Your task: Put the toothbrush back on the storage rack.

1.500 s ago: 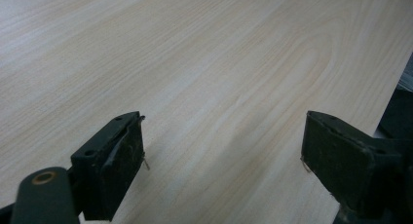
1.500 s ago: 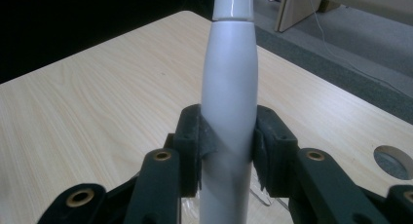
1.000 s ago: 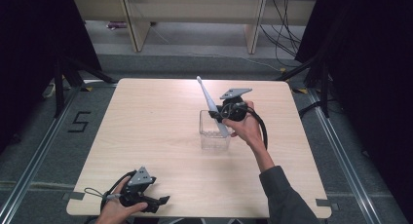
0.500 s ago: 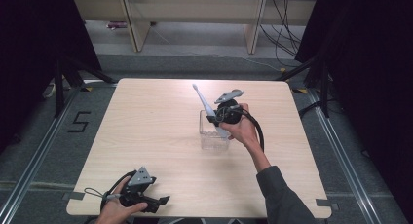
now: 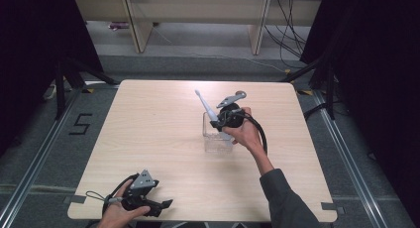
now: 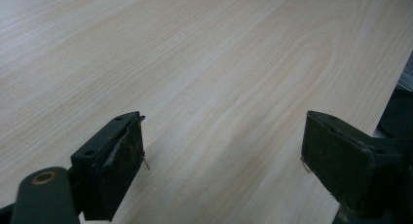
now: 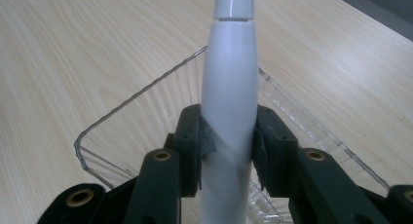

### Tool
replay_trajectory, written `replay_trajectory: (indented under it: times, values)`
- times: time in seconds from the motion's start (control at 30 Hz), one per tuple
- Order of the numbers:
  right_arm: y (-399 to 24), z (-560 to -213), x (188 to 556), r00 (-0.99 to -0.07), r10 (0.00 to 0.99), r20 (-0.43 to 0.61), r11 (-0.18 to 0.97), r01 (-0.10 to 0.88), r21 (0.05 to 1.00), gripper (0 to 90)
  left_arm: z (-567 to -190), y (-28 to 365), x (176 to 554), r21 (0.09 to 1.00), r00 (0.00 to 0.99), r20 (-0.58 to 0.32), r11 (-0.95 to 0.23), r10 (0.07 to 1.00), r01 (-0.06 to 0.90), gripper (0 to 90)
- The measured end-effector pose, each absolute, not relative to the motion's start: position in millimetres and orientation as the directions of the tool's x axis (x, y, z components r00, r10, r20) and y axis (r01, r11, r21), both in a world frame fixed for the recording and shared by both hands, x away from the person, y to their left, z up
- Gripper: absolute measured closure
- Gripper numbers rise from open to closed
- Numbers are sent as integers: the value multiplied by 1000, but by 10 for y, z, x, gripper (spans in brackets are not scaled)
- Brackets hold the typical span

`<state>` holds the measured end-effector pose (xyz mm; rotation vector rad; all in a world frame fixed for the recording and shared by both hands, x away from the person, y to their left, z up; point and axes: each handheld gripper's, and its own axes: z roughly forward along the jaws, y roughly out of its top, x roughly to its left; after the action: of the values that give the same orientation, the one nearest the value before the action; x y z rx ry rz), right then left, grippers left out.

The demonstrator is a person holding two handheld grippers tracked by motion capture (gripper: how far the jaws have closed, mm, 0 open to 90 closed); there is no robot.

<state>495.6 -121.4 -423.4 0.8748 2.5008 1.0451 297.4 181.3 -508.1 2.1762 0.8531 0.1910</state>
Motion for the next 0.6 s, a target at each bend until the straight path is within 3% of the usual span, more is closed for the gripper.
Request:
replay_trajectory:
  times: [0.6]
  values:
    - [-1148,-4284,5008,-784,620,-34,611,455,648,664,-5085,1802,2965,723,764,-141,-462,630,514,149]
